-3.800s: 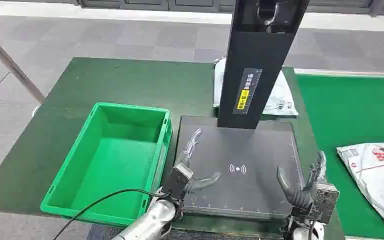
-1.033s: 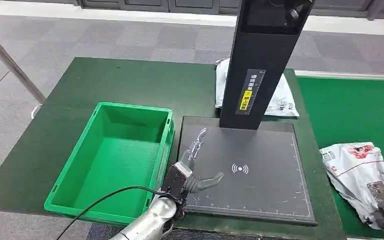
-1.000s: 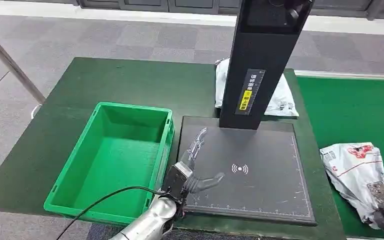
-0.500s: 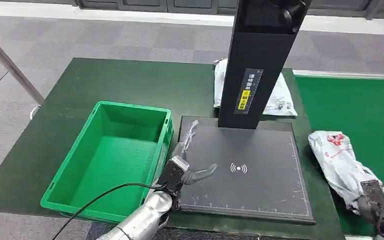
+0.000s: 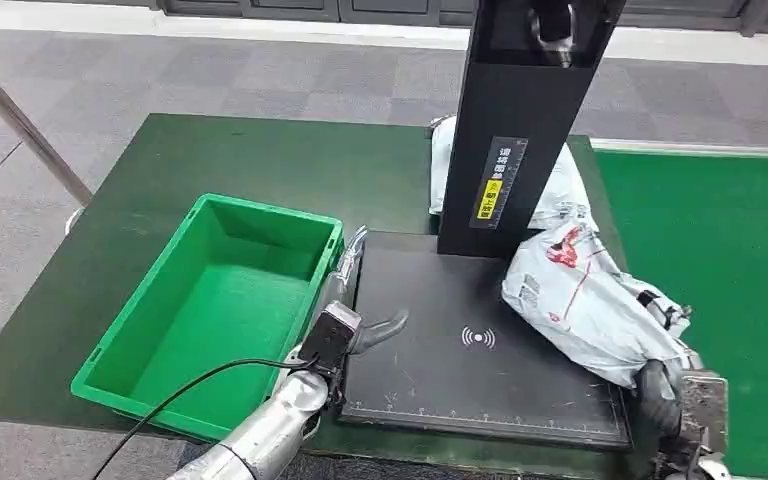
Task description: Moved the parcel from conveyor to table for the left to box.
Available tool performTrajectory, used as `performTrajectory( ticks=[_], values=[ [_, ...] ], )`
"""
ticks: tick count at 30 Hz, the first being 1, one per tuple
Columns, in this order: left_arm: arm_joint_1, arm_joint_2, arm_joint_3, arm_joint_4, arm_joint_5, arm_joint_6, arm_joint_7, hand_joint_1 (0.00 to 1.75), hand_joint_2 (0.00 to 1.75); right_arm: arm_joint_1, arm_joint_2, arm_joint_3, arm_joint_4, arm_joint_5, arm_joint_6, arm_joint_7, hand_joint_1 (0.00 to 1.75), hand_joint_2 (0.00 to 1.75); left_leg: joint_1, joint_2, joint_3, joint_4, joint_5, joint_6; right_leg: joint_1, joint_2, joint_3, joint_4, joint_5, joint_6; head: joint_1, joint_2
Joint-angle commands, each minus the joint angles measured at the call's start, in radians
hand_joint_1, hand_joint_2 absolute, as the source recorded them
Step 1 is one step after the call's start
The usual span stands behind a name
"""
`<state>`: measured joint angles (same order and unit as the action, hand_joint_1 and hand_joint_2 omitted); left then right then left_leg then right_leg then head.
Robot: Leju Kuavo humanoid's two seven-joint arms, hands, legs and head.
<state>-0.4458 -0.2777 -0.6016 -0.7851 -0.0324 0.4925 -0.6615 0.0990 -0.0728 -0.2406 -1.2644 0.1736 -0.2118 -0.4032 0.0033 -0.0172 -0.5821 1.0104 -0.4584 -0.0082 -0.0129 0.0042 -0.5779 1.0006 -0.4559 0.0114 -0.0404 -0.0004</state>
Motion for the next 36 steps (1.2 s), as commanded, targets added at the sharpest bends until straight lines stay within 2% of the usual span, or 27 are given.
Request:
performTrajectory(
  ticks=[1, 8, 14, 15, 16, 22, 25, 30, 33, 35, 36],
  values=[
    [-0.022, 0.027, 0.045, -0.03, -0.006, 0.002, 0.012, 0.0, 1.75, 0.091, 0.049, 0.367, -0.206, 0.145, -0.065, 0.106, 1.75, 1.75, 0.001, 0.005, 0.0, -0.001, 0.0, -0.002, 0.001, 0.004, -0.001, 0.0, 0.001, -0.001, 0.0, 0.0],
    [-0.009, 0.018, 0.04, -0.057, -0.025, -0.012, 0.028, 0.0, 1.75, 0.123, 0.038, 0.383, -0.241, 0.218, -0.055, 0.16, 1.75, 1.75, 0.0, 0.004, 0.001, -0.001, 0.0, -0.001, 0.0, 0.002, 0.0, -0.002, 0.001, -0.001, 0.0, 0.0],
    [-0.001, 0.011, 0.05, -0.105, -0.053, -0.022, 0.04, 0.0, 1.75, 0.149, 0.012, 0.408, -0.245, 0.329, 0.03, 0.246, 1.75, 1.75, 0.0, 0.003, 0.0, -0.001, 0.0, -0.001, 0.0, 0.002, 0.0, -0.002, 0.001, -0.001, 0.0, 0.0],
    [0.002, 0.012, 0.051, -0.115, -0.053, -0.026, 0.038, 0.0, 1.75, 0.148, 0.003, 0.415, -0.23, 0.341, 0.034, 0.255, 0.07, 1.75, 0.0, 0.003, 0.001, -0.002, 0.0, -0.001, 0.0, 0.001, 0.001, -0.003, 0.001, -0.001, 0.0, 0.0],
    [0.005, 0.014, 0.052, -0.125, -0.055, -0.027, 0.036, 0.0, 1.75, 0.142, 0.004, 0.418, -0.216, 0.335, 0.033, 0.251, 0.0, 1.75, 0.0, 0.002, 0.0, -0.001, 0.0, -0.001, 0.0, 0.001, 0.0, -0.002, 0.0, -0.001, 0.0, 0.0],
    [-0.003, 0.029, 0.016, -0.103, -0.094, -0.06, 0.074, 0.0, 1.75, 0.109, 0.014, 0.425, -0.167, 0.331, -0.014, 0.248, 0.0, 1.75, 0.0, 0.003, 0.0, -0.001, 0.0, -0.001, 0.0, 0.002, -0.001, -0.002, 0.001, -0.001, 0.0, 0.0],
    [-0.014, 0.021, -0.012, -0.04, -0.165, -0.064, 0.131, 0.0, 1.75, 0.083, 0.037, 0.383, -0.14, 0.251, -0.057, 0.206, 0.0, 1.75, 0.0, 0.004, 0.0, -0.002, 0.0, -0.001, 0.0, 0.003, 0.0, -0.003, 0.001, -0.001, 0.0, 0.0],
    [-0.013, 0.015, -0.011, -0.027, -0.167, -0.06, 0.126, 0.0, 1.75, 0.079, 0.037, 0.379, -0.133, 0.248, -0.059, 0.202, 0.0, 1.75, 0.0, 0.003, 0.0, -0.001, 0.0, -0.001, 0.0, 0.002, -0.001, -0.003, 0.001, -0.001, 0.0, 0.0],
    [-0.017, -0.011, -0.042, 0.037, -0.193, -0.096, 0.134, 0.0, 1.75, 0.065, 0.06, 0.342, -0.102, 0.168, -0.07, 0.137, 0.0, 1.75, 0.0, 0.002, 0.001, -0.003, 0.001, -0.001, 0.0, 0.0, 0.001, -0.004, 0.001, -0.001, 0.0, 0.0],
    [-0.041, -0.016, -0.11, 0.091, -0.259, -0.134, 0.17, 0.0, 1.75, 0.039, 0.076, 0.296, -0.097, 0.079, -0.062, 0.062, 0.0, 1.75, 0.0, 0.003, 0.002, -0.003, 0.001, -0.001, 0.0, 0.001, 0.001, -0.005, 0.001, -0.001, 0.0, 0.0],
    [-0.041, -0.02, -0.112, 0.096, -0.264, -0.134, 0.174, 0.0, 1.75, 0.033, 0.074, 0.29, -0.099, 0.076, -0.06, 0.062, 0.0, 1.75, 0.0, 0.002, 0.0, -0.001, 0.001, -0.001, 0.0, 0.001, 0.0, -0.003, 0.001, -0.001, 0.0, 0.0]
  ],
)
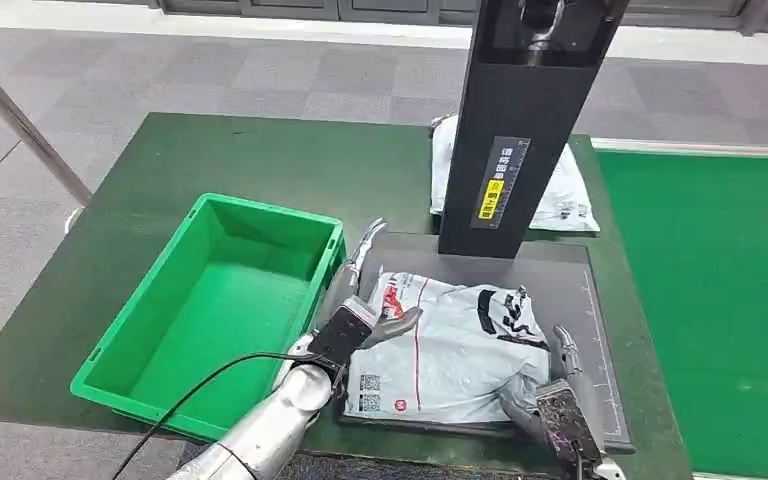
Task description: Moved the parcel from conveyor to table for the left to box.
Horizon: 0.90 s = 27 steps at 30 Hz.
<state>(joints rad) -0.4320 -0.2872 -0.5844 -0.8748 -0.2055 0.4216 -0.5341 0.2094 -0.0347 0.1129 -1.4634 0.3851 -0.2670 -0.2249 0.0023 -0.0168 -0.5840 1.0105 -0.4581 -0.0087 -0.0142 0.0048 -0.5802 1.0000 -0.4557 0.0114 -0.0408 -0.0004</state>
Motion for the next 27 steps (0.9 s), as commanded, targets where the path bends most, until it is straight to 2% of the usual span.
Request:
performTrajectory(
  ticks=[1, 3, 5, 9, 10, 14, 18, 19, 21, 25, 27],
  values=[
    [-0.055, -0.012, -0.129, 0.187, -0.091, -0.062, 0.046, 0.0, 1.75, -0.079, 0.035, -0.064, 0.099, -0.137, -0.003, -0.116, 0.0, 1.75, 0.0, 0.002, 0.002, -0.002, 0.001, 0.0, 0.001, 0.0, 0.002, -0.003, 0.001, -0.001, 0.0, 0.0],
    [-0.055, -0.012, -0.129, 0.187, -0.091, -0.062, 0.046, 0.0, 1.75, -0.079, 0.035, -0.064, 0.099, -0.137, -0.003, -0.116, 0.0, 1.75, 0.0, 0.002, 0.002, -0.002, 0.001, 0.0, 0.0, 0.0, 0.002, -0.003, 0.001, -0.001, 0.0, 0.0],
    [-0.075, -0.021, -0.179, 0.227, -0.166, -0.11, 0.081, 0.0, 1.75, -0.066, 0.056, -0.138, 0.042, -0.268, 0.031, -0.195, 0.0, 1.75, 0.0, 0.001, 0.001, -0.001, 0.0, 0.0, 0.0, 0.0, 0.0, -0.001, 0.0, -0.001, 0.0, 0.0],
    [-0.081, -0.062, -0.25, 0.321, -0.225, -0.15, 0.143, 0.0, 1.75, -0.07, 0.074, -0.256, 0.025, -0.404, 0.123, -0.249, 0.0, 1.75, -0.001, -0.001, 0.001, -0.001, 0.0, 0.0, 0.0, -0.002, 0.001, -0.001, 0.0, 0.0, 0.0, 0.0],
    [-0.088, -0.062, -0.321, 0.344, -0.258, -0.12, 0.195, 0.0, 1.75, -0.081, 0.09, -0.301, 0.036, -0.431, 0.15, -0.272, 0.0, 1.75, 0.0, -0.001, 0.001, -0.001, 0.001, 0.0, 0.0, -0.003, 0.002, -0.002, 0.0, 0.0, 0.0, 0.0],
    [-0.096, -0.062, -0.483, 0.393, -0.273, -0.129, 0.328, 0.0, 1.75, -0.116, 0.096, -0.352, 0.089, -0.453, 0.192, -0.282, 0.0, 1.75, 0.0, 0.001, 0.002, -0.002, 0.0, 0.0, 0.0, 0.0, 0.003, -0.004, 0.001, 0.0, 0.0, 0.0],
    [-0.121, -0.062, -0.672, 0.457, -0.464, -0.155, 0.536, 0.03, 1.75, -0.139, 0.094, -0.386, 0.116, -0.503, 0.236, -0.276, 0.0, 1.75, -0.001, 0.001, 0.002, -0.002, 0.0, 0.001, 0.0, 0.0, 0.002, -0.003, 0.001, -0.001, 0.0, 0.0],
    [-0.124, -0.062, -0.71, 0.466, -0.52, -0.195, 0.59, 1.75, 1.75, -0.151, 0.088, -0.394, 0.135, -0.517, 0.247, -0.275, 0.0, 1.75, -0.001, 0.002, 0.003, -0.003, 0.0, 0.001, 0.0, 0.0, 0.003, -0.004, 0.001, -0.001, 0.0, 0.0],
    [-0.124, -0.062, -0.723, 0.472, -0.561, -0.199, 0.614, 1.75, 1.75, -0.164, 0.08, -0.393, 0.155, -0.526, 0.262, -0.277, 0.0, 1.75, -0.001, 0.002, 0.003, -0.002, 0.0, 0.001, 0.0, 0.0, 0.003, -0.003, 0.001, -0.001, -0.001, 0.0],
    [-0.133, -0.062, -0.623, 0.483, -0.543, -0.085, 0.615, 1.75, 1.75, -0.171, 0.074, -0.374, 0.162, -0.523, 0.263, -0.278, 0.0, 1.75, 0.0, 0.006, 0.01, -0.006, 0.001, 0.003, 0.001, 0.003, 0.011, -0.009, 0.004, 0.001, 0.0, 0.0],
    [-0.14, -0.062, -0.561, 0.483, -0.521, -0.032, 0.581, 1.75, 1.75, -0.179, 0.072, -0.362, 0.174, -0.523, 0.261, -0.278, 0.0, 1.75, -0.001, 0.006, 0.008, -0.002, -0.007, 0.002, 0.0, 0.003, 0.017, -0.005, -0.003, 0.001, 0.0, 0.0]
  ],
)
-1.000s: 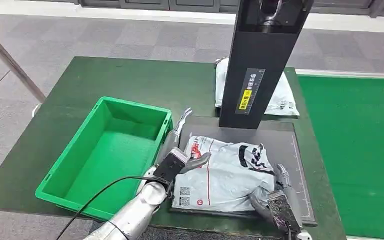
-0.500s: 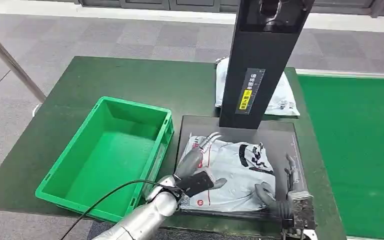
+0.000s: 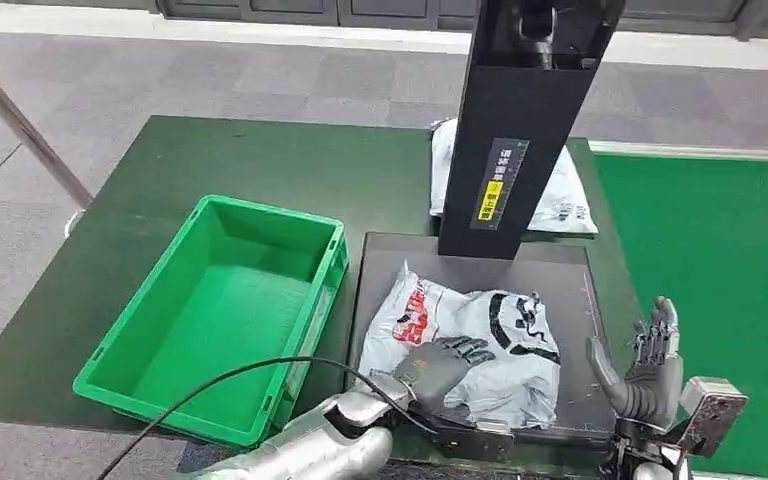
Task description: Moved the parcel from conveyor to table for the left to box.
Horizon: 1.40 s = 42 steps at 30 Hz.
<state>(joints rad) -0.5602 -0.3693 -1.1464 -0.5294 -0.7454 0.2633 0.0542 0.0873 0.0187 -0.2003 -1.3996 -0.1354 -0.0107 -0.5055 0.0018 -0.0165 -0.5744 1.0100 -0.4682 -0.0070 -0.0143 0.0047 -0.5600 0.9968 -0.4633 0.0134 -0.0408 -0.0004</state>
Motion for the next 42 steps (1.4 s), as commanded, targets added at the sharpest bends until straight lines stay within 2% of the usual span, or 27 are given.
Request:
performTrajectory(
  ticks=[1, 3, 4, 5, 8, 9, 12, 13, 14, 16, 18, 20, 23, 28, 30, 32, 35, 42],
  values=[
    [-0.012, 0.02, 0.025, 0.136, 0.021, 0.152, -0.02, 1.75, 1.75, -0.06, 0.017, -0.044, 0.113, -0.003, 0.001, 0.003, 0.0, 1.75, 0.0, 0.007, -0.002, -0.003, 0.004, 0.0, 0.0, 0.005, -0.003, -0.003, 0.006, -0.001, 0.0, 0.0],
    [-0.014, 0.02, 0.099, 0.129, 0.04, 0.241, -0.061, 1.75, 1.75, -0.068, 0.018, -0.034, 0.119, -0.007, -0.005, 0.006, 0.0, 1.75, 0.0, 0.009, -0.005, -0.005, 0.003, 0.004, 0.0, 0.005, -0.007, -0.005, 0.008, -0.002, 0.0, 0.0],
    [-0.019, 0.02, 0.118, 0.132, 0.04, 0.245, -0.072, 1.75, 1.75, -0.069, 0.019, -0.03, 0.118, -0.009, -0.009, 0.008, 0.0, 1.75, 0.0, 0.007, 0.001, -0.002, 0.0, 0.004, 0.0, 0.005, 0.0, -0.002, 0.004, -0.001, 0.0, 0.0],
    [-0.022, 0.02, 0.119, 0.132, 0.041, 0.243, -0.073, 1.75, 1.75, -0.07, 0.021, -0.03, 0.118, -0.009, -0.01, 0.008, 0.0, 1.75, 0.0, 0.009, 0.0, -0.003, 0.004, 0.0, 0.0, 0.006, -0.002, -0.003, 0.006, -0.002, 0.0, 0.0],
    [-0.022, 0.02, 0.119, 0.132, 0.041, 0.243, -0.073, 1.75, 1.75, -0.07, 0.021, -0.03, 0.118, -0.009, -0.01, 0.008, 0.0, 1.75, 0.0, 0.008, 0.003, -0.003, 0.003, -0.001, 0.0, 0.005, 0.0, -0.003, 0.005, -0.002, 0.0, 0.0],
    [-0.019, 0.02, 0.12, 0.131, 0.039, 0.244, -0.073, 1.75, 1.75, -0.067, 0.02, -0.03, 0.116, -0.009, -0.01, 0.008, 0.0, 1.75, 0.001, 0.005, 0.01, -0.002, 0.004, 0.0, 0.001, 0.003, 0.0, -0.002, 0.004, -0.002, 0.0, 0.0],
    [-0.011, 0.02, 0.234, 0.097, 0.113, 0.38, -0.179, 1.75, 1.75, -0.062, 0.023, -0.025, 0.108, -0.013, -0.018, 0.014, 0.0, 1.75, 0.0, 0.008, 0.01, -0.004, 0.006, -0.001, 0.001, 0.005, -0.002, -0.003, 0.006, -0.003, 0.0, 0.0],
    [-0.009, 0.023, 0.29, 0.071, 0.148, 0.433, -0.25, 1.75, 1.75, -0.055, 0.023, -0.024, 0.1, -0.014, -0.022, 0.017, 0.0, 1.75, 0.0, 0.007, 0.01, -0.002, 0.004, -0.001, 0.001, 0.004, -0.001, -0.001, 0.005, -0.002, 0.0, 0.0],
    [0.007, 0.04, 0.426, -0.01, 0.126, 0.435, -0.315, 1.75, 1.75, -0.046, 0.022, -0.021, 0.091, -0.018, -0.023, 0.018, 0.0, 1.75, 0.0, 0.007, 0.009, -0.002, 0.005, -0.001, 0.0, 0.004, -0.003, -0.001, 0.005, -0.002, 0.0, 0.0],
    [0.066, 0.044, 0.636, -0.16, -0.008, 0.435, -0.375, 1.75, 1.75, -0.037, 0.02, -0.022, 0.084, -0.023, -0.023, 0.018, 0.0, 1.75, 0.0, 0.007, 0.006, -0.001, 0.005, -0.001, 0.0, 0.004, -0.007, 0.0, 0.005, -0.003, 0.0, 0.0],
    [0.109, 0.056, 0.779, -0.314, -0.077, 0.435, -0.432, 1.75, 1.75, -0.037, 0.02, -0.028, 0.084, -0.031, -0.02, 0.015, 0.0, 1.75, 0.0, 0.006, 0.003, -0.001, 0.005, -0.001, 0.0, 0.003, -0.009, 0.001, 0.005, -0.002, 0.0, 0.0],
    [0.171, 0.023, 0.99, -0.535, -0.283, 0.435, -0.493, 1.75, 1.75, -0.053, 0.03, -0.045, 0.09, -0.04, -0.026, 0.015, 0.0, 1.75, 0.0, 0.005, 0.001, 0.0, 0.005, 0.0, 0.0, 0.003, -0.01, 0.002, 0.004, -0.002, 0.0, 0.0],
    [0.181, 0.028, 1.072, -0.652, -0.3, 0.435, -0.54, 1.75, 1.75, -0.005, 0.052, -0.084, 0.027, -0.044, -0.047, 0.021, 0.0, 1.75, 0.0, 0.01, 0.0, 0.0, 0.004, 0.0, 0.0, 0.007, -0.013, 0.002, 0.005, -0.003, 0.0, 0.0],
    [0.179, 0.05, 1.116, -0.671, -0.301, 0.435, -0.556, 1.75, 1.75, 0.038, 0.058, -0.103, -0.006, -0.046, -0.034, 0.029, 0.0, 1.75, 0.0, 0.006, 0.002, -0.001, 0.005, -0.001, 0.0, 0.004, -0.011, 0.002, 0.003, -0.003, 0.0, 0.0],
    [0.218, 0.02, 1.218, -0.737, -0.391, 0.435, -0.579, 1.75, 1.75, 0.04, 0.061, -0.105, 0.002, -0.037, -0.017, 0.031, 0.0, 1.75, 0.001, 0.008, 0.002, -0.002, 0.005, -0.001, 0.001, 0.005, -0.011, 0.0, 0.004, -0.003, 0.0, 0.0],
    [0.266, 0.02, 1.281, -0.817, -0.451, 0.435, -0.577, 1.75, 1.75, 0.038, 0.059, -0.1, 0.013, -0.033, -0.004, 0.031, 0.0, 1.75, 0.0, 0.008, 0.001, -0.002, 0.004, -0.001, 0.001, 0.005, -0.011, 0.0, 0.004, -0.003, 0.0, 0.0],
    [0.266, 0.02, 1.281, -0.817, -0.451, 0.435, -0.577, 1.75, 1.75, 0.038, 0.059, -0.1, 0.013, -0.033, -0.004, 0.031, 0.0, 1.75, 0.001, 0.011, 0.002, -0.003, 0.004, 0.0, 0.001, 0.008, -0.011, -0.001, 0.004, -0.003, 0.0, 0.0],
    [0.266, 0.02, 1.281, -0.817, -0.451, 0.435, -0.577, 1.75, 1.75, 0.038, 0.059, -0.1, 0.013, -0.033, -0.004, 0.031, 0.0, 1.75, 0.0, 0.005, 0.0, -0.001, 0.004, 0.0, 0.0, 0.003, -0.012, 0.001, 0.003, -0.002, 0.0, 0.0]
  ],
)
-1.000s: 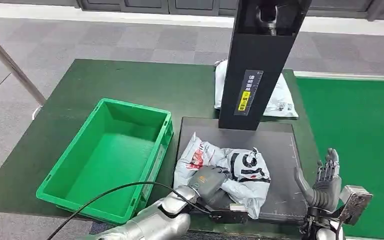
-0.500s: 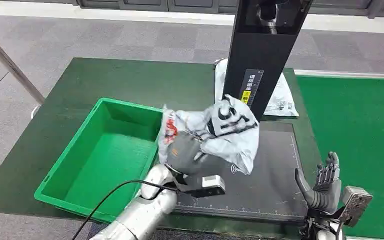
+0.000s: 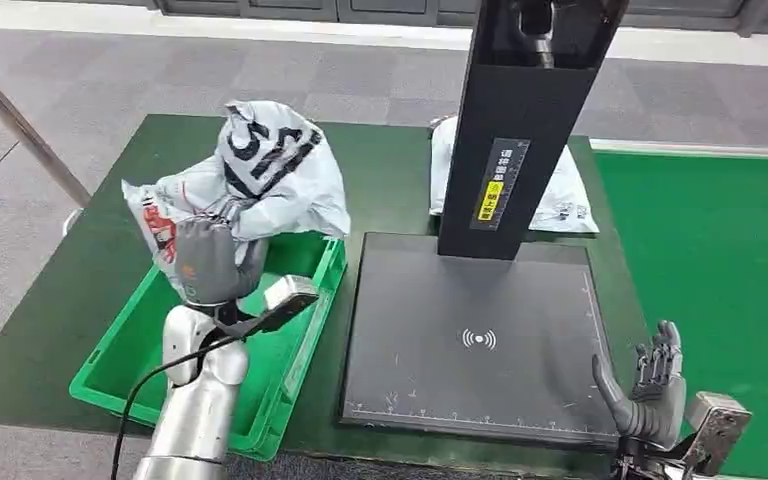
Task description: Moved the parcel from conveyor to table for the left to box.
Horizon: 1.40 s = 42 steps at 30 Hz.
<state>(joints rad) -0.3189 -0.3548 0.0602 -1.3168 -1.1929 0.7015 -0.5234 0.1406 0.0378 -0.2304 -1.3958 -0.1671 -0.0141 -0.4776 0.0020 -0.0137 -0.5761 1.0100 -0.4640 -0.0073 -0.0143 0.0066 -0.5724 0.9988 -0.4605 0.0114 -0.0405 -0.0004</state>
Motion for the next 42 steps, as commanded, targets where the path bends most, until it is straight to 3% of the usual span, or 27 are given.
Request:
performTrajectory(
  ticks=[1, 11, 13, 16, 18, 19, 20, 23, 24, 27, 34, 39, 41, 42],
  values=[
    [0.025, 0.006, 0.074, -0.029, -0.004, -0.003, 0.0, 1.75, 1.75, -0.015, 0.039, -0.07, 0.009, -0.001, 0.0, 0.003, 0.0, 1.75, 0.0, 0.003, 0.002, -0.002, 0.0, 0.0, 0.0, 0.001, 0.001, -0.002, 0.001, -0.001, 0.0, 0.0],
    [0.025, 0.006, 0.074, -0.029, -0.004, -0.003, 0.0, 1.75, 1.75, -0.015, 0.039, -0.07, 0.009, -0.001, 0.0, 0.003, 0.0, 1.75, 0.0, 0.002, 0.002, -0.002, 0.0, 0.0, 0.0, 0.001, 0.001, -0.002, 0.001, -0.001, 0.0, 0.0],
    [0.07, 0.022, 0.108, -0.063, -0.14, -0.003, 0.118, 1.75, 1.75, -0.03, 0.028, -0.061, 0.03, 0.001, 0.004, 0.004, 0.0, 1.75, 0.0, 0.003, 0.002, -0.003, 0.001, -0.001, 0.001, 0.001, 0.002, -0.003, 0.001, -0.001, 0.0, 0.0],
    [0.083, 0.163, 0.013, 0.069, -0.296, -0.003, 0.427, 1.75, 1.75, -0.036, 0.019, -0.062, 0.028, 0.009, -0.015, 0.009, 0.0, 1.75, -0.001, 0.007, 0.004, -0.005, 0.0, -0.001, 0.0, 0.005, 0.002, -0.004, 0.002, -0.001, 0.0, 0.0],
    [0.057, 0.224, -0.062, 0.2, -0.321, -0.003, 0.577, 1.75, 1.75, -0.012, 0.025, -0.068, -0.015, 0.032, -0.033, 0.013, 0.0, 1.75, -0.001, 0.007, 0.005, -0.007, 0.001, -0.001, 0.0, 0.005, 0.003, -0.005, 0.002, -0.001, 0.0, 0.0],
    [0.05, 0.262, -0.107, 0.268, -0.349, -0.024, 0.679, 0.42, 1.75, 0.006, 0.032, -0.073, -0.041, 0.042, -0.027, 0.03, 0.0, 1.75, -0.001, 0.002, 0.004, -0.005, 0.001, -0.001, -0.001, 0.0, 0.003, -0.003, 0.001, -0.001, 0.0, 0.0],
    [0.058, 0.275, -0.126, 0.278, -0.351, -0.038, 0.724, 0.0, 1.75, 0.013, 0.038, -0.075, -0.048, 0.05, -0.02, 0.035, 0.0, 1.75, -0.001, 0.001, 0.003, -0.003, 0.001, -0.001, -0.001, -0.001, 0.002, -0.002, 0.0, -0.001, 0.0, 0.0],
    [0.088, 0.287, -0.139, 0.278, -0.345, -0.057, 0.768, 0.0, 1.75, 0.006, 0.048, -0.065, -0.033, 0.057, -0.005, 0.041, 0.0, 1.75, -0.001, 0.002, 0.003, -0.004, 0.001, -0.001, -0.001, 0.0, 0.0, -0.002, 0.0, -0.001, 0.0, 0.0],
    [0.102, 0.276, -0.158, 0.242, -0.21, -0.03, 0.666, 0.0, 0.0, -0.002, 0.048, -0.057, -0.022, 0.058, 0.0, 0.042, 0.0, 1.75, 0.0, 0.003, 0.002, -0.002, 0.0, -0.001, 0.0, 0.002, 0.0, -0.001, 0.0, -0.001, 0.0, 0.0],
    [0.182, 0.276, -0.203, 0.055, -0.083, -0.081, 0.636, 0.0, 0.0, -0.025, 0.056, -0.037, 0.005, 0.069, 0.005, 0.044, 0.0, 1.75, 0.0, 0.007, 0.004, -0.003, -0.001, -0.001, 0.0, 0.005, 0.001, -0.002, 0.0, -0.001, 0.0, 0.0],
    [0.181, 0.296, -0.211, 0.046, -0.045, -0.098, 0.648, 0.0, 0.0, -0.038, 0.047, -0.026, 0.024, 0.065, 0.006, 0.044, 0.0, 1.75, 0.0, 0.011, 0.008, -0.003, -0.005, -0.003, 0.0, 0.01, 0.004, -0.002, -0.001, -0.003, 0.0, 0.0],
    [0.162, 0.293, -0.238, 0.02, 0.193, -0.085, 0.501, 0.0, 0.0, -0.03, 0.053, -0.027, 0.012, 0.064, 0.005, 0.05, 0.0, 1.75, 0.0, 0.01, 0.008, -0.004, -0.005, -0.004, 0.0, 0.009, 0.004, -0.002, -0.002, -0.003, 0.0, 0.0],
    [0.157, 0.29, -0.241, 0.018, 0.192, -0.085, 0.501, 0.0, 0.0, -0.029, 0.053, -0.027, 0.012, 0.064, 0.005, 0.05, 0.0, 1.75, 0.0, 0.009, 0.009, -0.004, -0.005, -0.004, 0.0, 0.008, 0.004, -0.002, -0.002, -0.003, 0.0, 0.0],
    [0.153, 0.29, -0.259, 0.006, 0.307, -0.11, 0.437, 0.0, 0.0, -0.028, 0.055, -0.031, 0.01, 0.062, 0.004, 0.053, 0.0, 1.75, 0.001, 0.009, 0.009, -0.005, -0.005, -0.004, 0.001, 0.008, 0.004, -0.003, -0.002, -0.004, 0.0, 0.0]
  ],
)
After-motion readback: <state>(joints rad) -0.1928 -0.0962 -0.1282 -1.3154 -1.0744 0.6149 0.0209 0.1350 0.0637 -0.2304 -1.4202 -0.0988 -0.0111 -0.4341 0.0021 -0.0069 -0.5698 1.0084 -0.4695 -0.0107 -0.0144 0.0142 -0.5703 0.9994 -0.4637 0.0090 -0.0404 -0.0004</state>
